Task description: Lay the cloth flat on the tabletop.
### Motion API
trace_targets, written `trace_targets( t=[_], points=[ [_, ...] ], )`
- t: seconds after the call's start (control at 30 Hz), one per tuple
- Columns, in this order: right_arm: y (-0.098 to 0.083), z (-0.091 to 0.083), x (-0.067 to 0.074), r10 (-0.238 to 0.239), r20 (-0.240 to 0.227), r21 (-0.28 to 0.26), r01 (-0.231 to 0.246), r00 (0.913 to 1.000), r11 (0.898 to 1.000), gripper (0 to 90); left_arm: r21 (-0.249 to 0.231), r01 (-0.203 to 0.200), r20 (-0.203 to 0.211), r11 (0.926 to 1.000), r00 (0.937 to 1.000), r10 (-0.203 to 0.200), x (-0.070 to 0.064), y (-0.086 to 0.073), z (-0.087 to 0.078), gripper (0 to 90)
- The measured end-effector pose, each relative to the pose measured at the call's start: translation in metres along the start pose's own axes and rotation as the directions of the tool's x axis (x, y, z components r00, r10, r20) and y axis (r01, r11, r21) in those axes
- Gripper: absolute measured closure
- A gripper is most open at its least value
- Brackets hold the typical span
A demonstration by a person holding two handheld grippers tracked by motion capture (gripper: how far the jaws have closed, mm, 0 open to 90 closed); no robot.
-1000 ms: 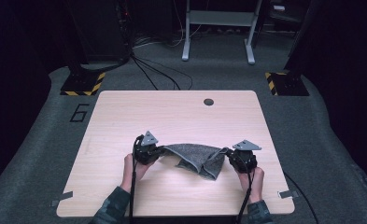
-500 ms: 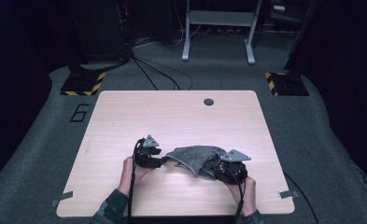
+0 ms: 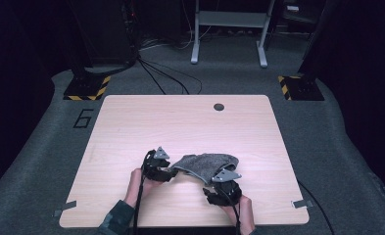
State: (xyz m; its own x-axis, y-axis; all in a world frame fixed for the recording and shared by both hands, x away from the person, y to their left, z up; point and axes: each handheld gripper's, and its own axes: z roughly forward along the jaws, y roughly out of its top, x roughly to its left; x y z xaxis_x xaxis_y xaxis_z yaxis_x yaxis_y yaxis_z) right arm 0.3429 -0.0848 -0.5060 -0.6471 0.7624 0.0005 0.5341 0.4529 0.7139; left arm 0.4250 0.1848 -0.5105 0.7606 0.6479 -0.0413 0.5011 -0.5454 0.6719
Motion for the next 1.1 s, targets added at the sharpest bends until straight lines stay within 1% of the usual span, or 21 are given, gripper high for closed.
trace_targets(
  t=[0.07,0.1,0.13,0.17,0.2,0.23,0.27,0.3,0.33,0.37,0.47,0.5,0.6,0.67,0.7,0.77,0.83,0.9,0.97,1.03,1.1],
  points=[
    [0.000,0.003,0.001,0.002,0.004,0.002,-0.002,1.0000,1.000,44.3,0.011,-0.011,-0.006,0.9999,0.9999,0.011,-0.001,0.000,0.000,55.5],
    [0.002,0.009,0.001,0.007,0.004,0.008,-0.007,1.0000,1.000,50.3,0.011,-0.018,-0.012,0.9998,0.9998,0.018,-0.002,0.000,0.002,59.2],
    [0.002,0.009,0.001,0.007,0.004,0.008,-0.007,1.0000,1.000,50.3,0.011,-0.018,-0.012,0.9998,0.9998,0.018,-0.002,0.000,0.002,61.6],
    [0.003,0.013,-0.001,0.016,0.007,0.009,-0.016,0.9999,1.000,54.5,0.008,-0.030,-0.024,0.9995,0.9993,0.030,-0.003,-0.001,0.002,65.3],
    [0.003,0.013,-0.001,0.016,0.007,0.009,-0.016,0.9999,1.000,54.5,0.008,-0.030,-0.024,0.9995,0.9993,0.030,-0.003,-0.001,0.002,68.2],
    [0.003,0.016,-0.004,-0.004,0.008,-0.003,0.004,1.0000,1.000,60.6,0.007,-0.036,-0.041,0.9993,0.9985,0.036,-0.004,0.000,0.002,71.4],
    [0.003,0.016,-0.004,-0.004,0.008,-0.003,0.004,1.0000,1.000,60.6,0.007,-0.036,-0.041,0.9993,0.9985,0.036,-0.004,0.000,0.002,73.2],
    [0.003,0.017,-0.005,0.006,0.010,-0.008,-0.006,0.9999,1.000,69.5,0.012,-0.042,-0.051,0.9990,0.9978,0.043,-0.005,0.000,0.002,75.2],
    [0.003,0.017,-0.005,0.004,0.012,-0.011,-0.004,0.9999,1.000,72.6,0.006,-0.031,-0.041,0.9995,0.9987,0.031,-0.006,0.000,0.003,77.1],
    [0.003,0.018,-0.005,0.010,0.014,-0.005,-0.010,0.9999,1.000,75.9,0.006,-0.043,-0.058,0.9991,0.9974,0.043,-0.007,0.000,0.003,78.8],
    [0.003,0.018,-0.006,0.009,0.022,-0.007,-0.009,0.9997,1.000,79.9,0.001,-0.048,-0.058,0.9988,0.9972,0.048,-0.008,0.000,0.004,83.7],
    [0.003,0.016,-0.006,0.014,0.029,-0.014,-0.014,0.9995,1.000,83.2,-0.008,-0.038,-0.060,0.9992,0.9975,0.038,-0.007,-0.001,0.004,85.8],
    [0.003,0.010,-0.013,0.009,0.041,-0.028,-0.008,0.9991,1.000,86.2,-0.002,-0.036,-0.063,0.9993,0.9974,0.036,-0.005,-0.001,0.002,86.4],
    [0.002,0.007,-0.016,0.003,0.047,-0.034,-0.001,0.9989,0.999,86.5,-0.019,-0.019,-0.069,0.9996,0.9975,0.018,-0.004,-0.002,0.001,86.4],
    [0.003,0.003,-0.021,0.024,0.065,-0.046,-0.021,0.9976,0.999,86.5,-0.031,-0.011,-0.076,0.9994,0.9971,0.009,-0.002,-0.002,-0.002,86.6],
    [0.002,-0.001,-0.027,0.044,0.081,-0.058,-0.039,0.9957,0.998,86.5,-0.039,-0.007,-0.077,0.9992,0.9971,0.004,-0.001,-0.002,-0.006,86.9],
    [0.002,-0.003,-0.029,0.050,0.089,-0.061,-0.045,0.9948,0.997,86.5,-0.053,0.002,-0.079,0.9986,0.9968,-0.007,0.000,-0.003,-0.006,87.0],
    [0.001,-0.007,-0.037,0.052,0.104,-0.079,-0.044,0.9932,0.996,86.5,-0.063,-0.005,-0.096,0.9980,0.9954,-0.001,0.001,-0.002,-0.010,87.1],
    [0.002,-0.012,-0.043,0.068,0.119,-0.092,-0.057,0.9906,0.994,87.1,-0.066,-0.005,-0.092,0.9978,0.9957,-0.001,0.001,-0.002,-0.013,87.1],
    [0.002,-0.013,-0.045,0.066,0.126,-0.093,-0.054,0.9898,0.994,87.2,-0.079,-0.012,-0.104,0.9968,0.9946,0.004,0.001,-0.001,-0.015,87.1],
    [0.006,-0.018,-0.048,0.080,0.132,-0.107,-0.066,0.9881,0.992,87.3,-0.090,-0.010,-0.104,0.9959,0.9946,0.000,0.001,0.000,-0.018,87.1]
  ],
)
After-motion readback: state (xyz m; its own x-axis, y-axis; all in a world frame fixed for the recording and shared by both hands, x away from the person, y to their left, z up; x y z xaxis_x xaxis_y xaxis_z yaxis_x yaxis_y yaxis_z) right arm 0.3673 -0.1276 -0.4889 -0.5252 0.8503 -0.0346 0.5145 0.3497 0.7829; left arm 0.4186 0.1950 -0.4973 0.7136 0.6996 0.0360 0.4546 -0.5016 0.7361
